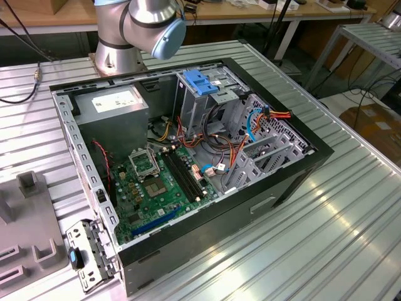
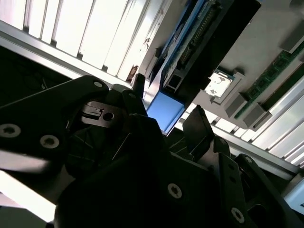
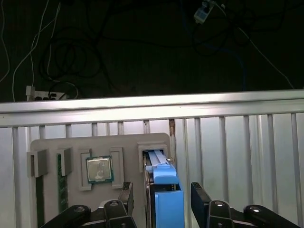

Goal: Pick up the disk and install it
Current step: 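Pick up the disk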

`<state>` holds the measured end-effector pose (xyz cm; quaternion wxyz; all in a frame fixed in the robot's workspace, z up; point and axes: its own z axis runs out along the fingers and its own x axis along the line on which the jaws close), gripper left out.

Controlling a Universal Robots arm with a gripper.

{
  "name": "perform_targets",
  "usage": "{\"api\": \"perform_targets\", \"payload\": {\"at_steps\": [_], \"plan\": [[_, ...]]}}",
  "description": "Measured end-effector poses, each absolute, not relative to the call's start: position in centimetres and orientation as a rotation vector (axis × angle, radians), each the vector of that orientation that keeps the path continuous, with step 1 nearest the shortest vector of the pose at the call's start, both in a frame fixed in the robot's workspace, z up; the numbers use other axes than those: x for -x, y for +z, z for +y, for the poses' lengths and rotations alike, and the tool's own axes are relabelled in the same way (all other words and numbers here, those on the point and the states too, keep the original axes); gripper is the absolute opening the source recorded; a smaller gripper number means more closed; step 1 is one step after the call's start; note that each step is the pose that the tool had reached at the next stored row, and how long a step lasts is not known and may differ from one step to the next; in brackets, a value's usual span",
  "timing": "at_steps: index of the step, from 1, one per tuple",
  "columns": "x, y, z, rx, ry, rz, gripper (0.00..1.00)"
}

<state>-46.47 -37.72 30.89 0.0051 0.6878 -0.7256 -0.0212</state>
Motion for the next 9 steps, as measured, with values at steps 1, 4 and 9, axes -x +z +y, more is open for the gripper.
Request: {"api": "perform_targets", "payload": {"at_steps": [1, 4, 9], "plan": [[46.52, 30.64, -37.71, -2.155, -0.066, -2.272, 0.60], [46.59, 30.12, -37.71, -2.158, -0.064, -2.271, 0.60], [46.59, 29.68, -37.61, -2.163, -0.067, -2.268, 0.60]]}}
